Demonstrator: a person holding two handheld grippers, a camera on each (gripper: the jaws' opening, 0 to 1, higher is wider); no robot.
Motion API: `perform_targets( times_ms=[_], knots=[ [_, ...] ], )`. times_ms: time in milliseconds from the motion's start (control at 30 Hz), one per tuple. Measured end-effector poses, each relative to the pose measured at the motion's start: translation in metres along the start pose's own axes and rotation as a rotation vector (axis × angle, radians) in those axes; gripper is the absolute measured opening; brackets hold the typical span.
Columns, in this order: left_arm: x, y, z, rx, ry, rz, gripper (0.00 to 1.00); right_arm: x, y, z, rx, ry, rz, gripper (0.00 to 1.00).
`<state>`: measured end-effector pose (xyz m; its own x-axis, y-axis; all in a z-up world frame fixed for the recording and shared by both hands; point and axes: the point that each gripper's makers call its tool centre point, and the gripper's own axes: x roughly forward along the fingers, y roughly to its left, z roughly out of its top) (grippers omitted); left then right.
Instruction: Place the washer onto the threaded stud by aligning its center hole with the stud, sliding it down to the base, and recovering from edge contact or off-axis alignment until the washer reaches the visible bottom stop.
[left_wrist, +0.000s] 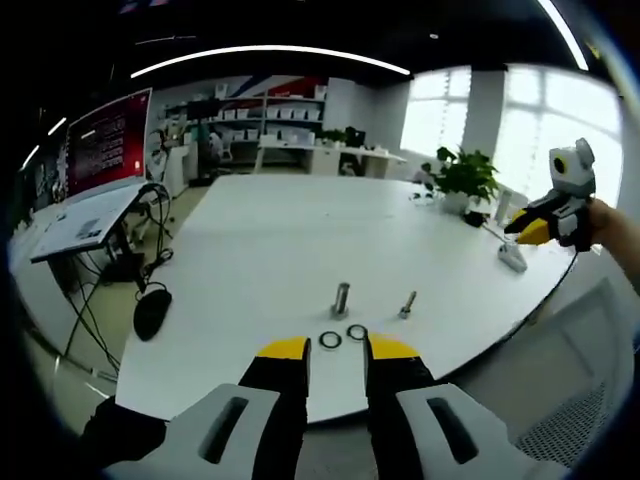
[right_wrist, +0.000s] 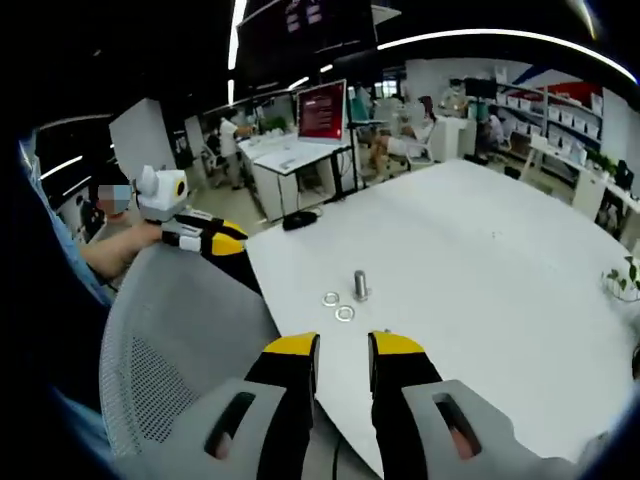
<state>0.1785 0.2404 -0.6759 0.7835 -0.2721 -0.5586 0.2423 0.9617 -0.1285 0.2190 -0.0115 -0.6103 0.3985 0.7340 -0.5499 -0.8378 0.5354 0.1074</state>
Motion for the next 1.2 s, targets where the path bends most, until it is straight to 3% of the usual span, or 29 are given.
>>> perform_targets(
  times_ms=[133,200,467,567,700,867,933,1033,1167,1200],
  knots=[
    [-0.002,-0.002,0.011,-0.007,-0.073,-0.013,0.2,-0.025,0.006,0.004,0.082,-0.119,-0.037,0.22],
    [-0.003,-0.001,0.011,-0.004,-0.069,-0.01,0.21,-0.034,0.008,0.002,0.112,-0.147,-0.056,0.23],
    [-0.003,-0.002,0.01,-0.001,-0.068,-0.01,0.2,-0.062,-0.001,-0.026,0.217,-0.242,-0.228,0.24],
    [-0.003,-0.002,0.01,0.001,-0.068,-0.01,0.2,-0.071,-0.008,-0.038,0.195,-0.272,-0.367,0.22],
    [-0.005,-0.003,0.01,0.0,-0.07,-0.011,0.2,-0.067,0.0,-0.052,0.252,-0.257,-0.376,0.22],
    [-0.004,-0.004,0.008,0.008,-0.06,-0.016,0.2,-0.047,0.01,-0.069,0.318,-0.215,-0.332,0.23],
    [-0.004,-0.005,0.008,0.01,-0.057,-0.016,0.2,-0.042,0.01,-0.068,0.317,-0.217,-0.327,0.23],
    [-0.003,-0.003,0.008,0.004,-0.058,-0.016,0.2,-0.03,0.013,-0.079,0.284,-0.138,-0.335,0.23],
    [-0.004,-0.004,0.011,-0.004,-0.075,-0.018,0.2,-0.027,0.006,-0.083,0.262,-0.13,-0.36,0.23],
    [-0.004,-0.004,0.011,0.001,-0.071,-0.018,0.2,-0.027,0.004,-0.089,0.266,-0.093,-0.363,0.22]
  ],
)
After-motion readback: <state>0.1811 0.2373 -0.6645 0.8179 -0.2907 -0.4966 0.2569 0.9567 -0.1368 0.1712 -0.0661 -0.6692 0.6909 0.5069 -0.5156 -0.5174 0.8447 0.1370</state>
